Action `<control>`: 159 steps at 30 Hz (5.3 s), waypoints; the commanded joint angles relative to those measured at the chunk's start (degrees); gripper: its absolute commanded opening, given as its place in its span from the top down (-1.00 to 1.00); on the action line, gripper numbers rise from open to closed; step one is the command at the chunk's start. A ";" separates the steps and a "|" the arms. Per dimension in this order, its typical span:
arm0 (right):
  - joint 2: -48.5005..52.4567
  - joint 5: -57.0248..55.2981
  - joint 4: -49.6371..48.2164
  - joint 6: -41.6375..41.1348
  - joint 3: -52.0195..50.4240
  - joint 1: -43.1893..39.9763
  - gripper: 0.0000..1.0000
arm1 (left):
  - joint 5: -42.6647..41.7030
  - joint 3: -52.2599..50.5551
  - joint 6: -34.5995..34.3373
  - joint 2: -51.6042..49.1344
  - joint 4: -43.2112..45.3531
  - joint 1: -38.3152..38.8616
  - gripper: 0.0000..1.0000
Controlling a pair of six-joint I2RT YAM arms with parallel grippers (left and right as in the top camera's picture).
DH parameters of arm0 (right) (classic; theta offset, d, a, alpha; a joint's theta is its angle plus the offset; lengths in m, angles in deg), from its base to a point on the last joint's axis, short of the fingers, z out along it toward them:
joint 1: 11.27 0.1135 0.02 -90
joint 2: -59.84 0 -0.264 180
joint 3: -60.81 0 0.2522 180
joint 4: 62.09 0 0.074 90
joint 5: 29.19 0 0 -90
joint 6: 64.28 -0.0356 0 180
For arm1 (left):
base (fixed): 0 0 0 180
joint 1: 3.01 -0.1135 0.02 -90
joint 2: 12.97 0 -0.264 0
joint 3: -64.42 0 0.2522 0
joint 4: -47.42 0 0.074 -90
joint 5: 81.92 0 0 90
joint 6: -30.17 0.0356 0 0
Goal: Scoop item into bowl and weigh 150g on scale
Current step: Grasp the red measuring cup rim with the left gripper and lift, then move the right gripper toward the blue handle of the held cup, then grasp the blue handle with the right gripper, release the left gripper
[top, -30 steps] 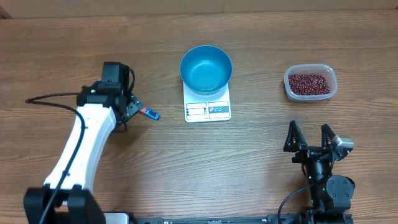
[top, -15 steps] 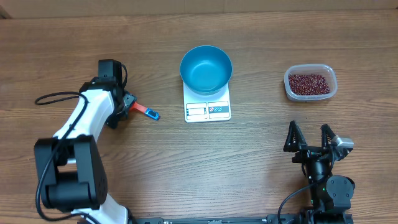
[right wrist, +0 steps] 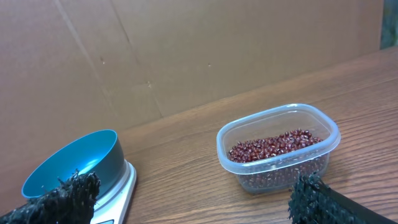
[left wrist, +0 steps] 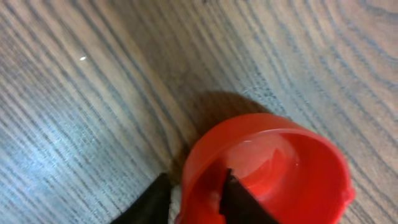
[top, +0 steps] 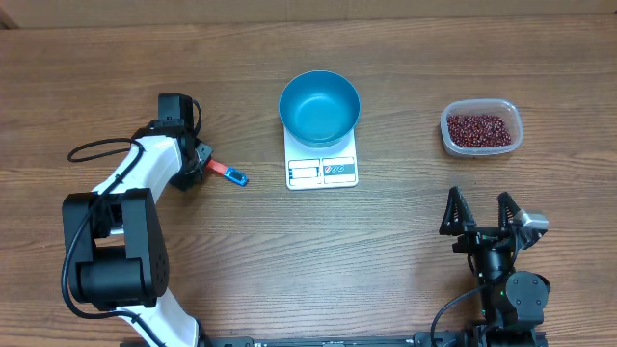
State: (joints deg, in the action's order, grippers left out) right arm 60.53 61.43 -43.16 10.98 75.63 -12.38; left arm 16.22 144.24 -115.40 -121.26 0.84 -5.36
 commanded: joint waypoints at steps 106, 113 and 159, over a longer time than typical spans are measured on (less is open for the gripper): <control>49.40 51.76 4.81 -34.73 29.11 9.49 -1.00 | -17.44 2.82 -12.20 25.38 -29.11 -8.11 0.92; 56.02 51.76 -2.78 -42.32 29.11 16.22 -1.00 | -17.46 2.82 -12.17 25.38 -30.05 -8.11 0.92; 72.02 8.85 -30.27 -51.32 29.09 50.71 -0.59 | -20.59 2.75 -29.24 25.35 -36.79 11.47 0.92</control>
State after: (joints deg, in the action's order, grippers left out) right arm 130.95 72.60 -71.44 -39.67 103.55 37.37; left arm -6.42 146.07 -138.81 -96.45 -35.77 3.91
